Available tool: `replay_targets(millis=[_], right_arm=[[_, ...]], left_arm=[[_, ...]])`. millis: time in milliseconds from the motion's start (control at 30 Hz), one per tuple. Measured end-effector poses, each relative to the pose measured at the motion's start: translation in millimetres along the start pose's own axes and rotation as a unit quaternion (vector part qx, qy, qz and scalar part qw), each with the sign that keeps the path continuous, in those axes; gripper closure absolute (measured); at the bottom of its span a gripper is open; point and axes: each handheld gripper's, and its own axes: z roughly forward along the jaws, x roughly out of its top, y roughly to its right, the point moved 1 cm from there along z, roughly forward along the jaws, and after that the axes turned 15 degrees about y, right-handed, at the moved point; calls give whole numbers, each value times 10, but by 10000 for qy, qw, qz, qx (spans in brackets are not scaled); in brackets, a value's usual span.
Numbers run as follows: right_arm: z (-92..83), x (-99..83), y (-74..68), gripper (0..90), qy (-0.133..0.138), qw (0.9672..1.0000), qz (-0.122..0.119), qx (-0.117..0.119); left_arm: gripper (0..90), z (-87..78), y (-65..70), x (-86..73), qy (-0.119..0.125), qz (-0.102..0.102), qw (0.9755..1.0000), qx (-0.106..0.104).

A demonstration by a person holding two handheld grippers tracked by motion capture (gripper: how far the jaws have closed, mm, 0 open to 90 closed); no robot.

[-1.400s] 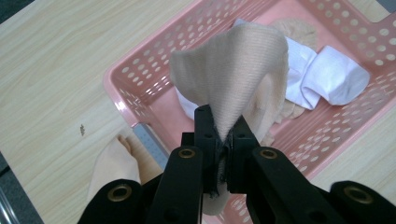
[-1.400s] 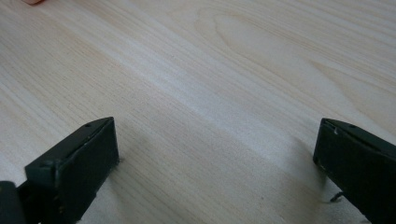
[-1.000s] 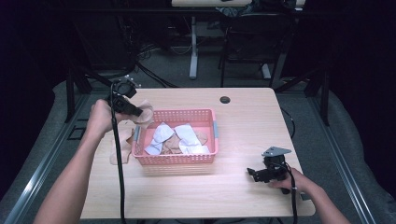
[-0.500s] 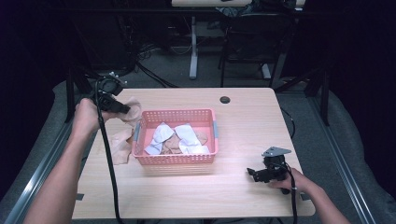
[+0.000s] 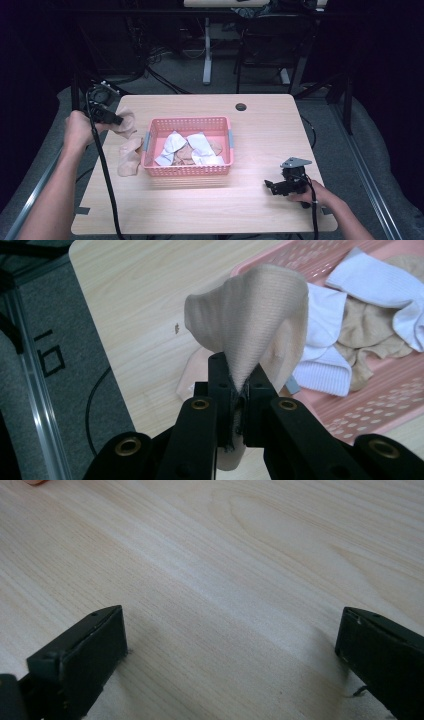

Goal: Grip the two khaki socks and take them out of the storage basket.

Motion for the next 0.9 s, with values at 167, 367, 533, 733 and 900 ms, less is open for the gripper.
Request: replay_targets(millis=[167, 367, 533, 733, 900], right_arm=[[-3, 1, 2, 0, -18, 10000, -16, 3], [-3, 1, 1, 0, -17, 10000, -10, -4], [-2, 1, 1, 0, -17, 10000, -7, -3], [-3, 1, 1, 0, -17, 10000, -7, -4], [-2, 1, 1, 0, -15, 10000, -7, -4]], left_arm=[[860, 96, -77, -110, -65, -132, 9998, 141], [860, 235, -140, -251, -230, -262, 9992, 195], [860, 355, -186, -366, -339, -377, 9984, 231], [858, 551, -213, -551, -513, -581, 9968, 178], [857, 708, -254, -715, -661, -749, 9949, 151]])
